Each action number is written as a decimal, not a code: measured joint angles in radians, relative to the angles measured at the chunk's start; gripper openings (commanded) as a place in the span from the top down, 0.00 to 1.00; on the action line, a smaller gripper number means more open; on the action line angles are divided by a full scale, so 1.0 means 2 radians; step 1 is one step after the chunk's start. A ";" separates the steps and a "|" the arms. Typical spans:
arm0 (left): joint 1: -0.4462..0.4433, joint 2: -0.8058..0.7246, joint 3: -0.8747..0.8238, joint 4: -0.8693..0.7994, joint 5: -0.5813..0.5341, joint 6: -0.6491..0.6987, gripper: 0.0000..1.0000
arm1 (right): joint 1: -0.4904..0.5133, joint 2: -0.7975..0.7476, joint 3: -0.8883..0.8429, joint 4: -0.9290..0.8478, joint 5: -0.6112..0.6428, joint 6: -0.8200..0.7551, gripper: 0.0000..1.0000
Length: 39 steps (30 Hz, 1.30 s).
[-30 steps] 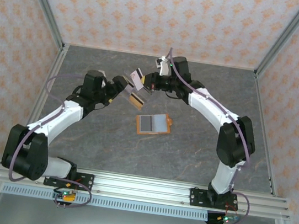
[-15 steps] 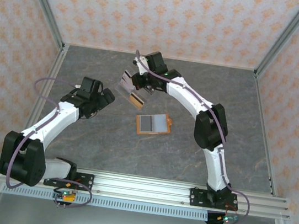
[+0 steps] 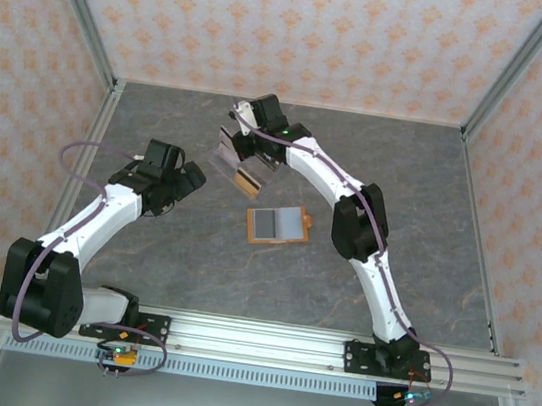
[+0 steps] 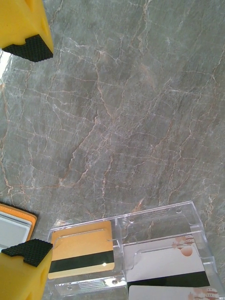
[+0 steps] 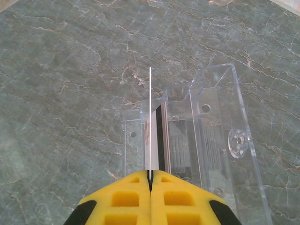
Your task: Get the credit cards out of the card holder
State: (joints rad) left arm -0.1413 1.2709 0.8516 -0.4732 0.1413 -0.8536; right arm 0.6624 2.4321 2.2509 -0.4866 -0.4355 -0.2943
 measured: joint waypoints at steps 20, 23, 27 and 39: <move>0.000 0.001 0.000 -0.002 0.009 0.000 0.00 | 0.006 0.014 0.008 -0.017 0.027 -0.043 0.75; 0.000 0.001 0.000 -0.002 0.012 0.000 0.00 | 0.008 0.016 0.010 -0.017 0.032 -0.038 0.72; 0.000 0.001 0.004 -0.005 0.017 0.002 0.00 | 0.009 0.016 0.011 -0.017 0.033 -0.023 0.74; 0.000 0.007 0.010 -0.005 0.021 0.009 0.00 | 0.009 0.010 0.017 -0.038 0.033 0.006 0.77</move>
State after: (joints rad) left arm -0.1413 1.2846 0.8707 -0.4831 0.1837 -0.8356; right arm 0.6800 2.4531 2.2856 -0.5621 -0.3702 -0.2817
